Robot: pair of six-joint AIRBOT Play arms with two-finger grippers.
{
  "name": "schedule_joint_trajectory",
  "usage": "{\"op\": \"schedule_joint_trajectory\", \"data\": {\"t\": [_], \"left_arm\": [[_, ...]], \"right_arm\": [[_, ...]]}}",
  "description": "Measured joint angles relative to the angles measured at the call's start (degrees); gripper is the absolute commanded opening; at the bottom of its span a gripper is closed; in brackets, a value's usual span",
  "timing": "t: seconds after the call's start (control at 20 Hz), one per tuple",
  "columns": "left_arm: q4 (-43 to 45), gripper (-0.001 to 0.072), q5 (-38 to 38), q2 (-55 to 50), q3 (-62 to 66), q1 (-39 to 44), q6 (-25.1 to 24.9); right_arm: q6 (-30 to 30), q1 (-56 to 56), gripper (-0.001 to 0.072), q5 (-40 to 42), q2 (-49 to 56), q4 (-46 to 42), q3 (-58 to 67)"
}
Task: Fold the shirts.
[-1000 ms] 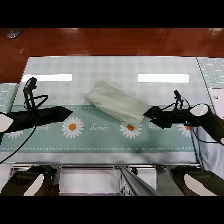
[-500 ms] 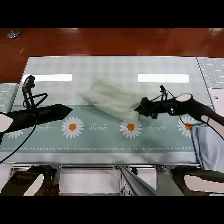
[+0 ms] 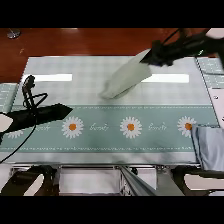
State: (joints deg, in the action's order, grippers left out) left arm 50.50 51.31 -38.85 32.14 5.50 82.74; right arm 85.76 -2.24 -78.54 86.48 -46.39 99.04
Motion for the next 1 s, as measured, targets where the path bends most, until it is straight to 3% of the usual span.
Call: {"op": "schedule_joint_trajectory", "data": {"t": [0.2,0.45,0.65,0.9,0.95,1.0], "left_arm": [[0.0,0.0023,0.17,0.0,0.0,0.0,0.02],[0.0,0.0023,0.33,0.0,0.0,0.0,-0.02],[0.0,0.0023,0.33,0.0,0.0,0.0,-1.33],[0.0,0.0023,0.28,0.0,0.0,0.0,-2.27],[0.02,0.0023,0.26,0.0,0.0,0.0,-2.38],[0.02,0.0023,0.26,-0.02,0.0,0.0,-2.45]], "right_arm": [[6.32,9.4,0.0019,-13.51,-1.73,-7.56,12.15],[10.8,25.05,0.0019,-24.15,-9.05,-13.7,14.01],[11.63,37.33,0.002,-26.58,-20.59,-23.47,3.74],[10.27,51.25,0.002,-27.43,-37.86,-43.69,-21.0],[10.32,53.83,0.0078,-27.41,-40.68,-47.34,-25.53],[10.84,56.35,0.0381,-27.39,-43.5,-50.71,-30.12]]}}
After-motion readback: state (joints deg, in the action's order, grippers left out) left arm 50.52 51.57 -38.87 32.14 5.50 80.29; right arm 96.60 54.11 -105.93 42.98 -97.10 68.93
